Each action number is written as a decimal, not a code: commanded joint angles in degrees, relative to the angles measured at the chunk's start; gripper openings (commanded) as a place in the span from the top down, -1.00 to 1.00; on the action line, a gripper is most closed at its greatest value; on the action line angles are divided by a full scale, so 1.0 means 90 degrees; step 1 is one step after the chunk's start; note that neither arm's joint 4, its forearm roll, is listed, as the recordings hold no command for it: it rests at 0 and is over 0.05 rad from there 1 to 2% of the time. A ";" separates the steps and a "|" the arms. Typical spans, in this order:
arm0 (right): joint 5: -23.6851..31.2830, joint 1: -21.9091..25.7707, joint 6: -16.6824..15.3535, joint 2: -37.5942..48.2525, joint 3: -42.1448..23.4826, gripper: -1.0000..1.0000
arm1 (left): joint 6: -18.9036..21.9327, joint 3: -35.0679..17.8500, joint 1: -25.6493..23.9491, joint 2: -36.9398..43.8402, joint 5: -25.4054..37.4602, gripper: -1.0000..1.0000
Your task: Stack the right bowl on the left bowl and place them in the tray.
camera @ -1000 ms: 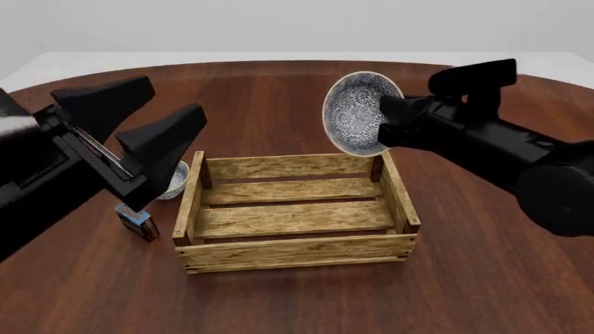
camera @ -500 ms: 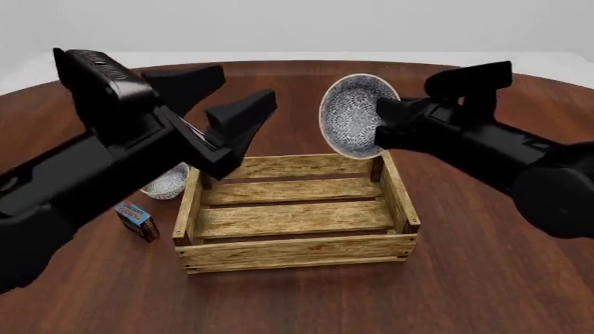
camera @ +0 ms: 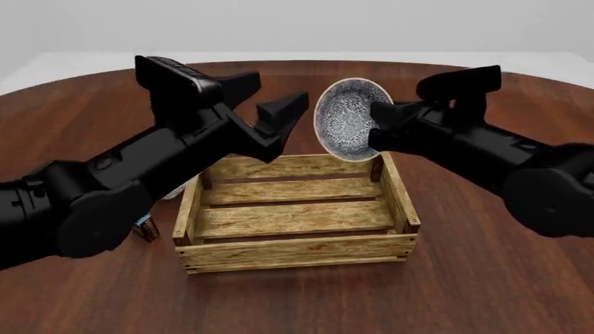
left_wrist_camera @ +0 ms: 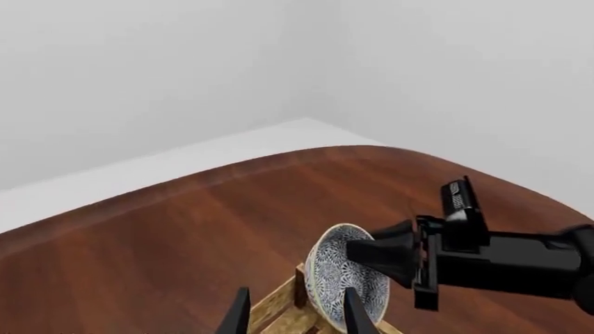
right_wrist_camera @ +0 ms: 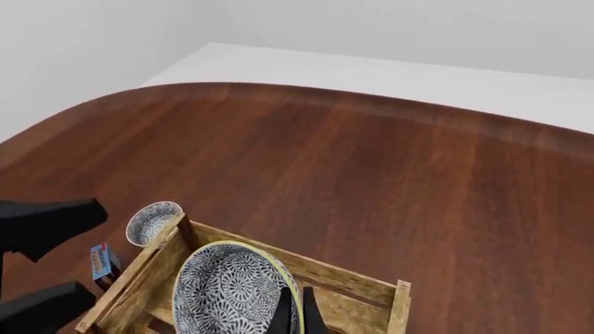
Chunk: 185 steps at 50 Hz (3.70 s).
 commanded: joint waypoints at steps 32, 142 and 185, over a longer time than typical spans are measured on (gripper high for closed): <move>-0.0036 -0.0003 0.0022 0.0056 -0.0044 1.00 | -0.0258 -0.0580 0.0095 0.1700 -0.0458 -1.00; -0.0082 -0.0228 -0.0284 0.0027 0.0038 -1.00 | 0.0146 -0.0770 0.1875 0.0473 0.1303 1.00; -0.0032 -0.0132 -0.0353 -0.0139 0.0122 -1.00 | 0.0517 -0.1541 0.3150 -0.0333 0.4356 1.00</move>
